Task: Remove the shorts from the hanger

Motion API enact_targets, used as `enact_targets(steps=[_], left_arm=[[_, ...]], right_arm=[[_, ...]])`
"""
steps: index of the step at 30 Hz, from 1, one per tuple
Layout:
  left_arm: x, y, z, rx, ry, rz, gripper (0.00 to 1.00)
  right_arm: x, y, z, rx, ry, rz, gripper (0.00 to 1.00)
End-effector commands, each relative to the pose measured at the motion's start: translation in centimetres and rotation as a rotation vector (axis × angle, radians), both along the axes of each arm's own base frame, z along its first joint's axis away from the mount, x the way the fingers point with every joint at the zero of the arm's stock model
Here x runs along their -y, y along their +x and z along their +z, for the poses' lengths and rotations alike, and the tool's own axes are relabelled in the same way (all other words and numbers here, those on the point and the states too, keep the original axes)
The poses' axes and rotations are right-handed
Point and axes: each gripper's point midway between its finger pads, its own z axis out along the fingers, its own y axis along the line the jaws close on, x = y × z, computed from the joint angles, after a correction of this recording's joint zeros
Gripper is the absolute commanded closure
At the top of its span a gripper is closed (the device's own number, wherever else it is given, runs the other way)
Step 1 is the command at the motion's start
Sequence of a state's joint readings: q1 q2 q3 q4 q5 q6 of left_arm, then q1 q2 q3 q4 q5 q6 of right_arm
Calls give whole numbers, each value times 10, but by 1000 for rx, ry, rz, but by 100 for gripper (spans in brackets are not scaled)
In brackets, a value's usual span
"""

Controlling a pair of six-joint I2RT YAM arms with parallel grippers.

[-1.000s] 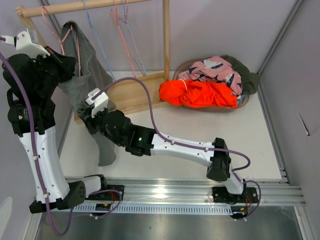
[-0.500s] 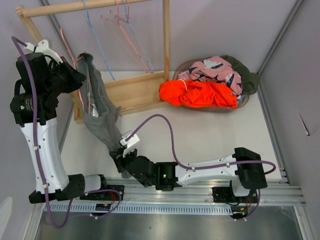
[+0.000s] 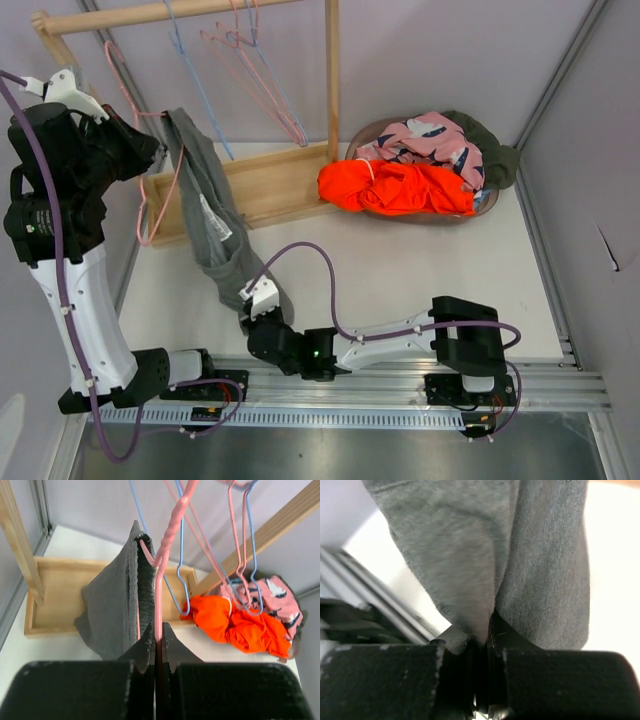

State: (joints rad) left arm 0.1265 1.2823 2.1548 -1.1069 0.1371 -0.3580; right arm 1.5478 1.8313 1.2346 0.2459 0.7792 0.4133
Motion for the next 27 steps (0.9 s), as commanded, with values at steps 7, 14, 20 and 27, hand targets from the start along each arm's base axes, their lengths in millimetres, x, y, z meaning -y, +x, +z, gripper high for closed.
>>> enact_targets(steps=[7,14,20,27], left_arm=[[21,-18,70,351,-65,-88,100],[36,-56,24,284,-185,-113,100],[33,-72,23,291,-135,-86,100],[55,-81,62,367,-175,-208,98]], right_arm=[[-19,43,50,72,12,2,100],[-58,154,205,231,133,16,100],[-37,209,200,94,155,-32,100],[43,203,101,-3,79,-148,100]])
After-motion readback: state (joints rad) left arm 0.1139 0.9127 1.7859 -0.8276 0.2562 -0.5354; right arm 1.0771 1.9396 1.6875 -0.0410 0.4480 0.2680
